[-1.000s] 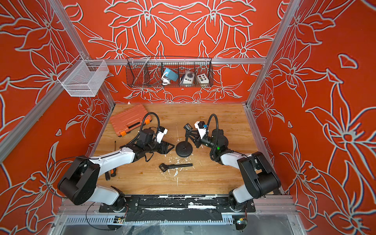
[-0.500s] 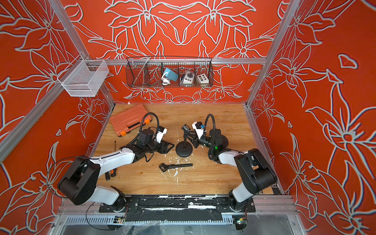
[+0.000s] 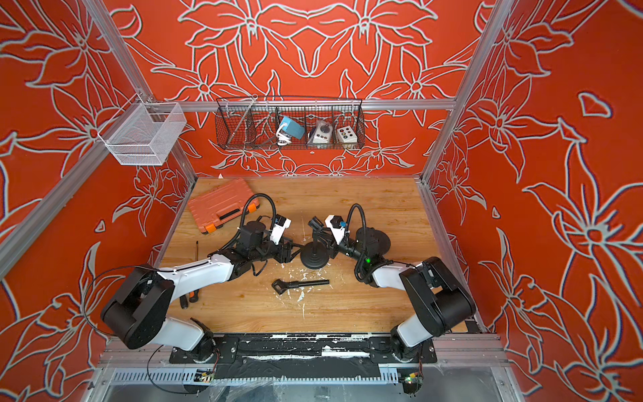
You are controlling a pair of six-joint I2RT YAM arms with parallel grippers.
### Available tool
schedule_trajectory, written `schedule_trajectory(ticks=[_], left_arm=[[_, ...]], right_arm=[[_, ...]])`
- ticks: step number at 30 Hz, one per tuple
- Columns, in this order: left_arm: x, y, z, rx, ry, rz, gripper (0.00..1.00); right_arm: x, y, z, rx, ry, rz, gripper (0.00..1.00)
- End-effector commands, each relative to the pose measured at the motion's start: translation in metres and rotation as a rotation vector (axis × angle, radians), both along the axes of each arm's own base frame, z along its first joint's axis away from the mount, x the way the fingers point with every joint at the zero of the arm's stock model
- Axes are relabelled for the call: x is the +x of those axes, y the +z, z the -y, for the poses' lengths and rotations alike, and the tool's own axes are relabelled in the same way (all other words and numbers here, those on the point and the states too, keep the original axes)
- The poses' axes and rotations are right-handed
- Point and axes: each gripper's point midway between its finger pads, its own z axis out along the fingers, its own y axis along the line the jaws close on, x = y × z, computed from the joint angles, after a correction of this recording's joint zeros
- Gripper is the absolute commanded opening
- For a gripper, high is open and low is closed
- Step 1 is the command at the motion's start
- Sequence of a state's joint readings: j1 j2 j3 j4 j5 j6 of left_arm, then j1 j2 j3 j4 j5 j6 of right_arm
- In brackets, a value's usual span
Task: Assemble a microphone stand
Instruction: Hold the microphone stand pole at the microphone stand base.
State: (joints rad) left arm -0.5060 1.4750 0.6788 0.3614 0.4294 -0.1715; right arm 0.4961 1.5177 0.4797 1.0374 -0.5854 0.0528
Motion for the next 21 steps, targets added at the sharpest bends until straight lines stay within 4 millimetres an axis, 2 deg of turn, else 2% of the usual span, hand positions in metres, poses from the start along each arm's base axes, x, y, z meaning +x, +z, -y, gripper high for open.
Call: schedule_trajectory(ticks=[1,9,21], left_arm=[[0.003,0.010,0.014,-0.019,-0.054,0.074,0.66],[0.013,0.005,0.023,0.018,-0.030,0.139,0.64],[0.019,0.003,0.039,0.013,-0.076,0.185,0.59]], right_arm=[[0.001,-0.030,0.018,-0.119,-0.092,0.013,0.00],[-0.005,-0.042,0.024,-0.152,-0.132,-0.006,0.00],[-0.005,-0.054,0.025,-0.072,-0.162,-0.058,0.00]])
